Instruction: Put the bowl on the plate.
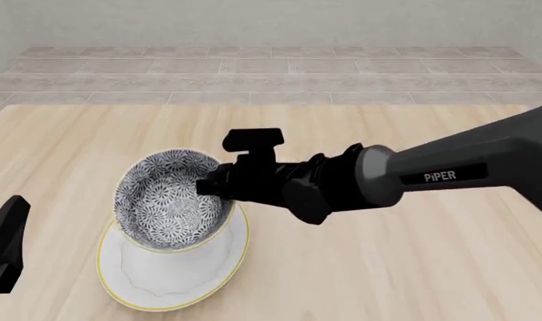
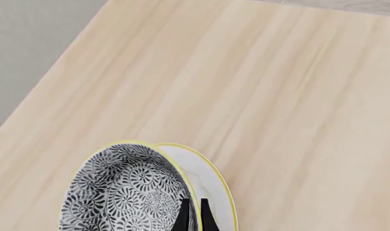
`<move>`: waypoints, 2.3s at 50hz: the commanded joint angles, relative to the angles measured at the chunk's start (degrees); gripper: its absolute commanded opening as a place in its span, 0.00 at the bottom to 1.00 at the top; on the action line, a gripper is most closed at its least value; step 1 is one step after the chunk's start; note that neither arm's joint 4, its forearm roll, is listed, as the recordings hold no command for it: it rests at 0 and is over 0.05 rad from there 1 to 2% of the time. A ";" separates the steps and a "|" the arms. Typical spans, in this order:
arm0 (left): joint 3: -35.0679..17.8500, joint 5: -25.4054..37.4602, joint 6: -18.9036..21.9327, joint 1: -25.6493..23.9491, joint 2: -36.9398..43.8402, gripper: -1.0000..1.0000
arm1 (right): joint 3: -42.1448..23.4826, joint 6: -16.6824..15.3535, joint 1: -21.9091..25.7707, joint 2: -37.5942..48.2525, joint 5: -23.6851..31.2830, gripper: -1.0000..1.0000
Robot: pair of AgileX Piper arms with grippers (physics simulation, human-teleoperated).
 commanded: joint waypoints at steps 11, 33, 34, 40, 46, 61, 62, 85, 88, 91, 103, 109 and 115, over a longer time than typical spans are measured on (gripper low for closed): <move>0.00 0.00 0.00 0.00 0.00 1.00 | -0.02 1.07 0.54 1.71 -1.36 0.00; 0.00 0.00 0.00 0.00 0.00 1.00 | 0.19 1.61 0.66 2.44 -2.01 0.00; 0.00 0.00 0.00 0.00 0.00 1.00 | 0.22 1.62 0.72 2.49 -2.07 0.00; 0.00 0.00 0.00 0.00 0.00 1.00 | 0.35 1.68 0.88 2.73 -2.11 0.00; 0.00 0.00 0.00 0.00 0.00 1.00 | 0.56 1.83 1.07 2.98 -2.31 0.00; 0.00 0.00 0.00 0.00 0.00 1.00 | 0.83 2.06 1.27 3.71 -2.83 0.00; 0.00 0.00 0.00 0.00 0.00 1.00 | 0.84 2.11 1.29 3.77 -2.89 0.00; 0.00 0.00 0.00 0.00 0.00 1.00 | 1.00 2.57 1.57 5.04 -3.77 0.00; 0.00 0.00 0.00 0.00 0.00 1.00 | 0.97 2.52 1.56 5.24 -3.80 0.00; 0.00 0.00 0.00 0.00 0.00 1.00 | 0.90 2.46 1.50 5.27 -3.70 0.00; 0.00 0.00 0.00 0.00 0.00 1.00 | 1.06 2.36 1.29 5.17 -3.81 0.00; 0.00 0.00 0.00 0.00 0.00 1.00 | 1.14 2.17 0.92 4.98 -3.76 0.00; 0.00 0.00 0.00 0.00 0.00 1.00 | 1.35 2.29 1.12 4.76 -3.94 0.00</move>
